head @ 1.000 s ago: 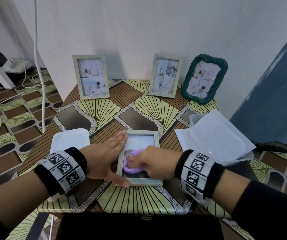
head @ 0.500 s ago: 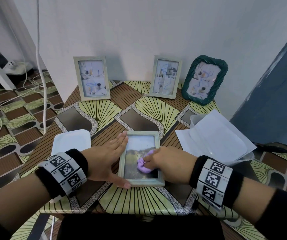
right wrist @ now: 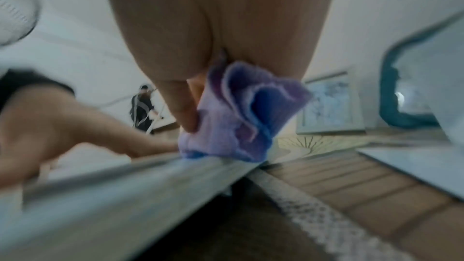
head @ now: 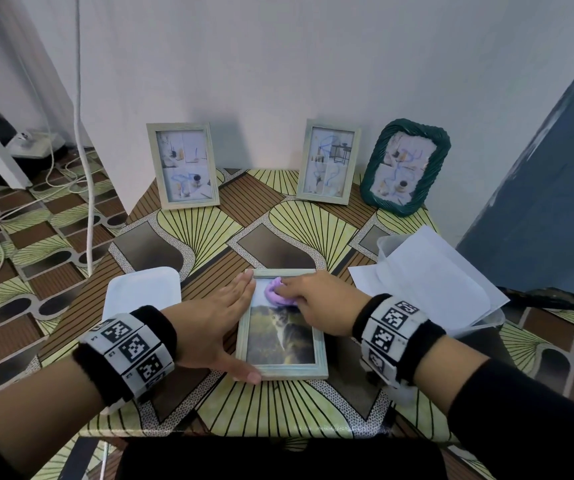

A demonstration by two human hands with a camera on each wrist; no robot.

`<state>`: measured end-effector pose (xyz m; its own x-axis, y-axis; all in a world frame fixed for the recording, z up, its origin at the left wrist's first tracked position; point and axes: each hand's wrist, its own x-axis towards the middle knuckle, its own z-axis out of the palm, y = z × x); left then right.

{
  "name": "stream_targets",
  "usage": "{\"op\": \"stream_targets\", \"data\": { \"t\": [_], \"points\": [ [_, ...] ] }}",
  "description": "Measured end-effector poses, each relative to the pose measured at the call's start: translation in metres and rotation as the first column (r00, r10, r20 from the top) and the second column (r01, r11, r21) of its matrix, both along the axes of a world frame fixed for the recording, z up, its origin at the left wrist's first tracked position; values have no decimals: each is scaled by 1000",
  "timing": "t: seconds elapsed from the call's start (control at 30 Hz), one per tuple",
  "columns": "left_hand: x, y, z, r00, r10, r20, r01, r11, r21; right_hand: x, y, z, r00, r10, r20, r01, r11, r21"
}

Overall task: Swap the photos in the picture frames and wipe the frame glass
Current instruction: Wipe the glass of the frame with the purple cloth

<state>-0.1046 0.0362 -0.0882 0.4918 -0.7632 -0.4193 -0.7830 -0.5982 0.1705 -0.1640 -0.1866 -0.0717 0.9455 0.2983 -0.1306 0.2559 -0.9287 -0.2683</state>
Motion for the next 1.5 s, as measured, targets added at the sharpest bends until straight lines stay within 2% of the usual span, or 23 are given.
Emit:
{"op": "stream_targets", "data": {
  "t": [0.03,0.07,0.1,0.17,0.2,0.27,0.33,0.4,0.47,0.57,0.63,0.7,0.8,0.87,1.03,1.13,1.3,1.37,1.5],
  "points": [
    [0,0,1,1000,1,-4,-1,1000,-3,-3,-3,-1,999,-44,-26,48,983,176],
    [0,0,2,1000,0,-6,0,1000,-5,-6,-6,-2,993,-85,-78,107,932,347],
    [-1,0,3,1000,-1,-8,1,1000,-5,-9,-7,-1,985,-113,-128,162,857,490],
    [-1,-1,6,1000,0,-18,-1,1000,-19,-15,-10,0,961,-176,-214,276,683,677],
    [-1,-3,8,1000,6,-23,-8,999,-48,-18,-11,1,939,-224,-260,343,571,746],
    [0,-6,15,998,39,-44,-45,989,-142,-26,-14,4,867,-311,-388,472,270,839],
    [-2,-12,24,996,66,-63,-79,970,-229,-34,-18,2,789,-306,-532,546,-47,836],
    [-6,-22,32,997,58,-51,-71,952,-298,-43,-20,-2,723,-249,-644,592,-257,764],
    [-13,-35,37,998,60,-31,-67,931,-360,-51,-19,-4,678,-157,-718,635,-367,680],
    [-24,-58,37,996,67,-58,-82,940,-332,-60,-16,-8,663,-76,-745,644,-449,619],
    [-30,-73,32,996,56,-71,-70,973,-221,-63,-13,-10,671,-72,-738,629,-472,617],
    [-35,-82,26,999,46,-25,-49,990,-131,-64,-10,-11,677,-75,-732,616,-487,620],
    [-40,-87,20,997,14,79,-10,998,-54,-65,-9,-14,680,-70,-730,604,-510,612],
    [-40,-87,18,996,-6,92,9,999,-35,-65,-8,-15,685,-87,-723,601,-492,629],
    [-33,-86,25,993,56,104,-32,975,-220,-61,-4,-15,671,-202,-713,615,-386,688],
    [-28,-79,37,991,106,77,-76,943,-324,-58,0,-15,694,-209,-689,615,-325,719],
    [-17,-41,60,974,193,120,-85,798,-596,-48,6,-17,746,-270,-609,596,-137,791],
    [-12,-14,65,965,238,106,-107,733,-671,-45,7,-18,777,-288,-560,576,-36,817],
    [-3,44,64,936,330,122,-168,723,-671,-41,8,-22,808,-324,-493,565,184,804]
  ]
}}
